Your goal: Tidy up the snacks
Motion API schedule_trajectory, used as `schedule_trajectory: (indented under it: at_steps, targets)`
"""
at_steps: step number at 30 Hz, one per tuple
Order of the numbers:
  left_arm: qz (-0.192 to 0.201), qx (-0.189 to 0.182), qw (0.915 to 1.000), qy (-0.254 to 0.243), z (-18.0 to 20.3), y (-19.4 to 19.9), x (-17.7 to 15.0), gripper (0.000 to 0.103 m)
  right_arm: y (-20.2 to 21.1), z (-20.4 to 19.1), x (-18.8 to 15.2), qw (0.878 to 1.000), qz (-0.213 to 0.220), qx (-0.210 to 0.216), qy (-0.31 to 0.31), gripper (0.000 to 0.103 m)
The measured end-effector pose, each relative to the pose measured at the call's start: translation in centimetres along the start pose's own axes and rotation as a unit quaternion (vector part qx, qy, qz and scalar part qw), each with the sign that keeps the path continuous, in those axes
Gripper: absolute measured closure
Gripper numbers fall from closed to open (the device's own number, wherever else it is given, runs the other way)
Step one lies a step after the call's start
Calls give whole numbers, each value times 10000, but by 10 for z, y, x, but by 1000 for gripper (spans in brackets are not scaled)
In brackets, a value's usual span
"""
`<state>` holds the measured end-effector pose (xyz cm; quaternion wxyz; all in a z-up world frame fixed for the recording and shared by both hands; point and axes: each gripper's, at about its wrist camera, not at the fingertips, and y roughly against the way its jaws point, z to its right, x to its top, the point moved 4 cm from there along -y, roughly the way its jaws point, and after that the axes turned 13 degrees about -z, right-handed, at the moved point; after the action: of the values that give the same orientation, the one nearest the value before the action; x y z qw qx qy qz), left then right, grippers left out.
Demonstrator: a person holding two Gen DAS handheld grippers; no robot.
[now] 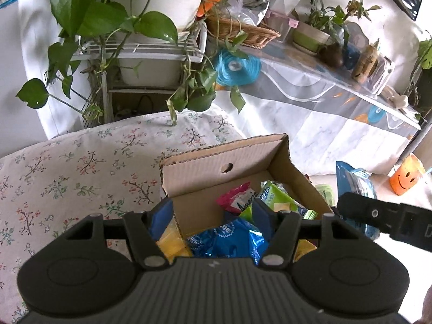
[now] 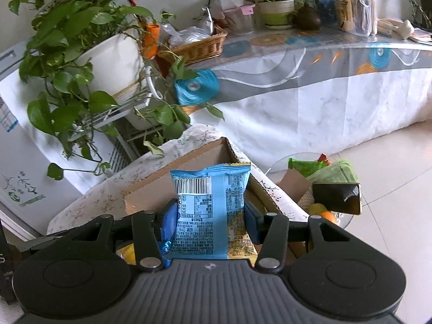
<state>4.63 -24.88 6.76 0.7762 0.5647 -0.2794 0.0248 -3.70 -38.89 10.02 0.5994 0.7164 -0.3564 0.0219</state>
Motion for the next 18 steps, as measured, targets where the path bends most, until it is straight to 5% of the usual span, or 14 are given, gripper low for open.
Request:
schedule_trajectory:
  at_steps: [4,6,8,18]
  targets:
    - [-39,102,9999,17,1,-3,0,37,-7,3,2,9999,-54,-66,-150,42]
    - [-61,140,9999,-13,2,-2,0,30,-8,5,3,9996,-69,-68,-251,25]
    - [-57,224,9997,-8,1,0,0,23,-8,7,3,9993,-64,-68,-349,21]
    - [-111,501,9987,-74,0,9,-3,17,-9,4,0,9994,-165,-76,-300,14]
